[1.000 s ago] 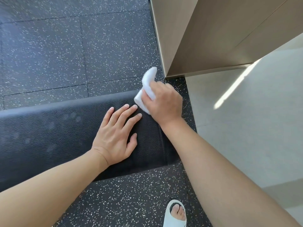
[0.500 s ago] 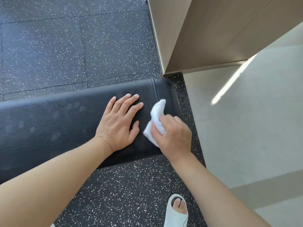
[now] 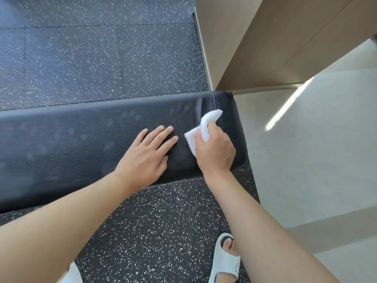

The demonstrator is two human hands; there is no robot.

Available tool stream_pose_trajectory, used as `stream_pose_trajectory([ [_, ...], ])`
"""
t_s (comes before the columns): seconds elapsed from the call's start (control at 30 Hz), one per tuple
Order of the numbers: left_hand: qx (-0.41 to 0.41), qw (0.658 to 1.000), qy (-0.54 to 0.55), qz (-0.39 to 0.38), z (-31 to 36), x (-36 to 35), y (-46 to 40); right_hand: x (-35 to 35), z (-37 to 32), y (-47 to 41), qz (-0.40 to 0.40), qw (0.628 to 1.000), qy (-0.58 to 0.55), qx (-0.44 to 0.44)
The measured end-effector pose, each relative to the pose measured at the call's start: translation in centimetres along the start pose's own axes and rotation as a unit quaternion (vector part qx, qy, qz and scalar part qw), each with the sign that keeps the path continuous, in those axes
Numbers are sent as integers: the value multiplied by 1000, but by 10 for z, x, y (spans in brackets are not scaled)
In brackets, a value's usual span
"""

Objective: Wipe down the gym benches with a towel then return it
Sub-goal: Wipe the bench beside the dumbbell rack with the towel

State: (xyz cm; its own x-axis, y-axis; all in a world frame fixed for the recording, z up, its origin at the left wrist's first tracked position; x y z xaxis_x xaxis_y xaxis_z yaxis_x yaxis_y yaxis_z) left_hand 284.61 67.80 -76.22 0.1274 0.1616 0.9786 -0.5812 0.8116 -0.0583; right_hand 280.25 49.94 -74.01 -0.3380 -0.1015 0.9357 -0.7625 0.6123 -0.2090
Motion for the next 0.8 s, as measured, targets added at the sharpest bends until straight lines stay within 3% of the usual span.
stream_pose_trajectory([
  [0.13,21,999,-9,-24,-24,11,67,-5,-69,73,-46,984,-9,171],
  [0.27,74,996,-14,-47,-18,16,55,5,-78,95,-37,964,-47,259],
  [0.37,39,997,-29,-66,2,13,32,14,-34,55,-7,971,34,236],
  [0.47,-4,998,-30,-63,23,9,9,27,45,2,2,994,20,104],
  [0.57,-10,998,-33,-55,29,4,-20,23,73,-11,-1,999,10,47],
  [0.63,12,998,-38,-44,16,4,-39,22,55,0,3,999,9,52],
  [0.8,106,994,-38,-6,-41,12,-58,17,-33,69,34,984,-4,175],
])
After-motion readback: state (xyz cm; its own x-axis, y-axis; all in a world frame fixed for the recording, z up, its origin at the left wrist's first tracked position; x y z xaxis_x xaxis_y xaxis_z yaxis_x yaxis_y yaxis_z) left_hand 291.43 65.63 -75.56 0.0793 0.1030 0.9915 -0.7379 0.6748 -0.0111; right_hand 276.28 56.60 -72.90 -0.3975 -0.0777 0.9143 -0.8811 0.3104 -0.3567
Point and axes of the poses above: each hand's wrist, its own y-axis away from the middle knuckle, its own x-axis out of the back of the hand, z = x × y, the point moved 10 cm from there along -y, towards the middle knuckle, and after that the axes turned 9 degrees about z, right-handed, at the moved point
